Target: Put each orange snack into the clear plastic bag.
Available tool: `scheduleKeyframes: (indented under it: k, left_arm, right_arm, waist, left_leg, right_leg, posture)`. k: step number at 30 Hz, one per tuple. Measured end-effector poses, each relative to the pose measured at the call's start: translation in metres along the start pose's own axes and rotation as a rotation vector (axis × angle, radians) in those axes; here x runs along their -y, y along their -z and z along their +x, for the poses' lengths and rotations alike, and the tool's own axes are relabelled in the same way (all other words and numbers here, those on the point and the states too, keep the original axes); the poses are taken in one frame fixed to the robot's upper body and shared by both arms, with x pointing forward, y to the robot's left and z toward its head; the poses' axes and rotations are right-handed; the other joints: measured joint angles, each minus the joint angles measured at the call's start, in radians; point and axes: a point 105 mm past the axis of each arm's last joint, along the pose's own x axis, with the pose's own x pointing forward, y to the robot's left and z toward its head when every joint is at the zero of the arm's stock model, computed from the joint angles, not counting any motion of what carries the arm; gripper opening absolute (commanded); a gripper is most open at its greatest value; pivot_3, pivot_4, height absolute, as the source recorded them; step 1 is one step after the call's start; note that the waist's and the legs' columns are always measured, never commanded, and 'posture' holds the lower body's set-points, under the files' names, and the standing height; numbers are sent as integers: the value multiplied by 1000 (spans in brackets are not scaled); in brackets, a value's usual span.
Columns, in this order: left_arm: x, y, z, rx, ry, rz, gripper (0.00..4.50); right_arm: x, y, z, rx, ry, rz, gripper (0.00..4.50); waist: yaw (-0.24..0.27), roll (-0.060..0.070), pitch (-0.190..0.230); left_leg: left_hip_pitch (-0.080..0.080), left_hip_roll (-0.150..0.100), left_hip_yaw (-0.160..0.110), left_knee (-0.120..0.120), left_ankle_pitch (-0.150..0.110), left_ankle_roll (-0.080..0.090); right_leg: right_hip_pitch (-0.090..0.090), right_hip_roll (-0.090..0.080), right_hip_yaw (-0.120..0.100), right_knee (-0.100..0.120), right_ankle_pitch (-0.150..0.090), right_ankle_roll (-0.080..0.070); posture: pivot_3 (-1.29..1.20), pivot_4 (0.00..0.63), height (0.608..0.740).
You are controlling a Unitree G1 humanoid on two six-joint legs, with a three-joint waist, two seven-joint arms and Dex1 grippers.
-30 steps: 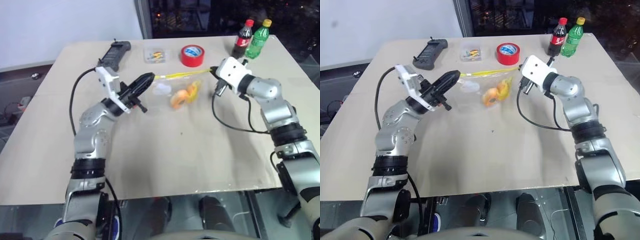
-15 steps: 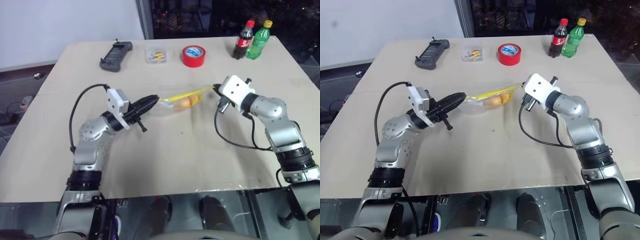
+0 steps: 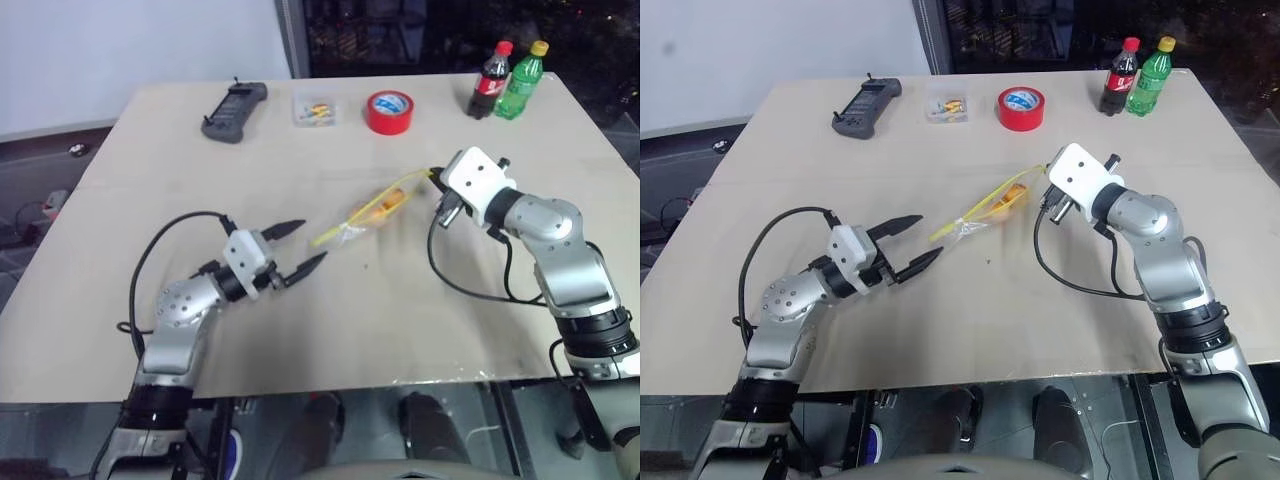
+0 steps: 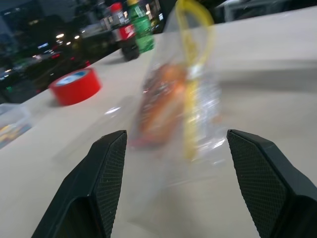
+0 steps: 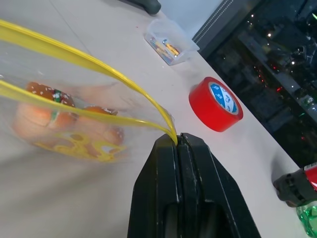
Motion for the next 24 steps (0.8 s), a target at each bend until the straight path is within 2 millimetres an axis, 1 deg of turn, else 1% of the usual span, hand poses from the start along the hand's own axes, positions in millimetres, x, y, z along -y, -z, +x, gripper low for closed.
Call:
scheduleKeyframes:
  k: [1, 4, 5, 6, 10, 17, 24]
  left_arm:
    - [0, -1, 1, 6, -1, -12, 3412]
    - [-1, -4, 3, 8, -2, -49, 2703]
    - [-2, -3, 4, 2, -4, -65, 2172]
    - [-2, -3, 4, 0, -5, -70, 1828]
    - [-5, -2, 6, -10, -10, -83, 35]
    - [-12, -7, 10, -5, -29, -65, 35]
    - [-14, -5, 10, -12, -40, -68, 35]
  right_arm:
    - [0, 0, 0, -2, 0, 1, 0]
    - [0, 0, 0, -8, -1, 7, 0]
    - [0, -1, 0, -5, -2, 5, 0]
    - [-1, -2, -1, -2, -2, 4, 0]
    - [-1, -1, -1, -7, -3, 9, 0]
    - [-4, 0, -2, -11, -7, 14, 0]
    - [-5, 1, -3, -15, -6, 17, 0]
  waist:
    - [0, 0, 0]
    - [0, 0, 0]
    - [0, 0, 0]
    - [-2, 0, 0]
    - [-1, 0, 0]
    - [-1, 0, 0]
    - [-1, 0, 0]
  left_leg:
    - [0, 0, 0, 0, 0, 0]
    - [0, 0, 0, 0, 0, 0]
    - [0, 0, 0, 0, 0, 0]
    - [0, 0, 0, 0, 0, 0]
    - [0, 0, 0, 0, 0, 0]
    - [0, 0, 0, 0, 0, 0]
    - [0, 0, 0, 0, 0, 0]
  right_leg:
    - [0, 0, 0, 0, 0, 0]
    - [0, 0, 0, 0, 0, 0]
    - [0, 0, 0, 0, 0, 0]
    - [0, 0, 0, 0, 0, 0]
    - [0, 0, 0, 0, 0, 0]
    - [0, 0, 0, 0, 0, 0]
    - [0, 0, 0, 0, 0, 0]
  posture:
    - [0, 150, 740]
    - [0, 150, 740]
    - [0, 150, 740]
    - [0, 150, 740]
    - [0, 150, 740]
    - [0, 150, 740]
    - [0, 150, 740]
